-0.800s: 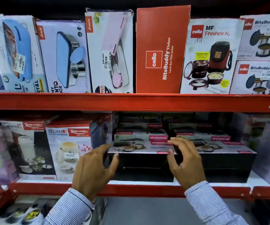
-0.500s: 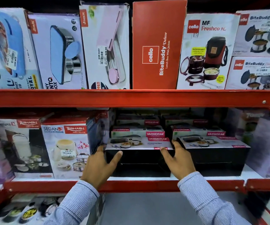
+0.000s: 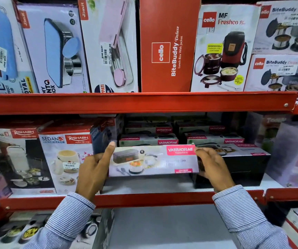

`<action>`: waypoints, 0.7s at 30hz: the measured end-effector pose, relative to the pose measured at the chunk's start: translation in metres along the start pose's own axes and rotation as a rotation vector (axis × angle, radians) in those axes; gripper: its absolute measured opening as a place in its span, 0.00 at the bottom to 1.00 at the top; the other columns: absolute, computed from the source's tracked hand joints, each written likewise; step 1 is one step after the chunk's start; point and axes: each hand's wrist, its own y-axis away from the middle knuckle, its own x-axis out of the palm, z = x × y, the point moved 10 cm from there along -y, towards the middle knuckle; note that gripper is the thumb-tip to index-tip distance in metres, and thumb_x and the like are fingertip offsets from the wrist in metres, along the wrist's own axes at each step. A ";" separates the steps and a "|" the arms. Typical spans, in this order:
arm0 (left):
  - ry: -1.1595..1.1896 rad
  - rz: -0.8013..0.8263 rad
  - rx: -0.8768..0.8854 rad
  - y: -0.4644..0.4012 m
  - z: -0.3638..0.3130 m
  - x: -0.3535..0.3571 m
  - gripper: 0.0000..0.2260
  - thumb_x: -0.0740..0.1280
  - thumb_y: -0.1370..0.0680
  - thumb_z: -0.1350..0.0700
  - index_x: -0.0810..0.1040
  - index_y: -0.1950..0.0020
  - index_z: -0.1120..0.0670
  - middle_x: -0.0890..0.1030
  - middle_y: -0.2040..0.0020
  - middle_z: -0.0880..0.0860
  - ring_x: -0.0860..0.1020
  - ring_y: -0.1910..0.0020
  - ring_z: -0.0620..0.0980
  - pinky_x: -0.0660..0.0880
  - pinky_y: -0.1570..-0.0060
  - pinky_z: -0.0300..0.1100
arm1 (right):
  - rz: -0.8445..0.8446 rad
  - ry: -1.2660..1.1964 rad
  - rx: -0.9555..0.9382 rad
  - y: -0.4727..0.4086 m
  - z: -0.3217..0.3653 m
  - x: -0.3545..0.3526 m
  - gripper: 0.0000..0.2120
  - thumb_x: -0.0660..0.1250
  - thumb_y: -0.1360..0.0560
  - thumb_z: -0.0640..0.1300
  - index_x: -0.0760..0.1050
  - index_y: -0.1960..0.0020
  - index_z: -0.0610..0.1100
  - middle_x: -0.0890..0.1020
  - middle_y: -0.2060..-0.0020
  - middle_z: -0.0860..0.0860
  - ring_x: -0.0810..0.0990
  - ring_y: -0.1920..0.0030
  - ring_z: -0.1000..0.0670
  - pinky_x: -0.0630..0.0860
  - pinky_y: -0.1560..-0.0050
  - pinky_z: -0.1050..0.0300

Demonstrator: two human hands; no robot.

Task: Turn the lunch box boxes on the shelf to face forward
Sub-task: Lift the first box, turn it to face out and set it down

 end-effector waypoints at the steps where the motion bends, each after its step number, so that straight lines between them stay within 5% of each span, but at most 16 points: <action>1: 0.004 -0.025 0.017 0.001 -0.003 -0.003 0.40 0.60 0.32 0.23 0.74 0.69 0.63 0.75 0.73 0.65 0.76 0.71 0.56 0.78 0.60 0.53 | -0.009 -0.026 -0.005 0.001 0.000 -0.002 0.21 0.65 0.39 0.67 0.77 0.57 0.53 0.86 0.55 0.49 0.84 0.50 0.46 0.79 0.44 0.38; 4: -0.030 -0.093 0.075 0.006 -0.013 -0.009 0.24 0.66 0.27 0.33 0.84 0.62 0.54 0.79 0.77 0.49 0.78 0.71 0.48 0.76 0.63 0.45 | -0.040 -0.057 -0.032 0.005 0.000 -0.006 0.21 0.67 0.35 0.67 0.77 0.60 0.49 0.86 0.57 0.47 0.85 0.52 0.46 0.80 0.45 0.39; 7: 0.041 -0.054 0.046 0.007 -0.004 -0.005 0.12 0.72 0.26 0.46 0.86 0.50 0.53 0.87 0.61 0.51 0.84 0.60 0.50 0.83 0.53 0.53 | -0.082 -0.069 -0.061 0.009 -0.005 -0.008 0.13 0.70 0.33 0.59 0.79 0.57 0.50 0.86 0.55 0.50 0.84 0.51 0.49 0.81 0.46 0.42; 11: 0.083 -0.002 0.006 0.006 0.011 0.004 0.13 0.73 0.26 0.55 0.83 0.43 0.55 0.88 0.51 0.55 0.86 0.53 0.50 0.82 0.46 0.53 | -0.087 0.002 -0.094 0.009 -0.010 -0.006 0.09 0.73 0.30 0.47 0.83 0.50 0.50 0.86 0.54 0.51 0.84 0.51 0.52 0.82 0.46 0.48; 15: 0.126 0.018 -0.010 0.010 0.019 0.011 0.14 0.73 0.27 0.63 0.80 0.41 0.58 0.87 0.49 0.56 0.85 0.51 0.52 0.81 0.44 0.55 | -0.107 0.118 -0.154 0.012 -0.011 -0.003 0.12 0.74 0.30 0.40 0.82 0.46 0.44 0.85 0.58 0.54 0.82 0.58 0.61 0.77 0.62 0.73; 21: 0.062 0.007 0.034 0.011 0.037 0.021 0.22 0.74 0.29 0.65 0.77 0.36 0.54 0.86 0.44 0.53 0.84 0.47 0.49 0.79 0.40 0.55 | -0.089 0.205 -0.107 0.009 -0.031 0.010 0.20 0.76 0.33 0.35 0.80 0.42 0.43 0.84 0.57 0.52 0.83 0.61 0.57 0.78 0.58 0.64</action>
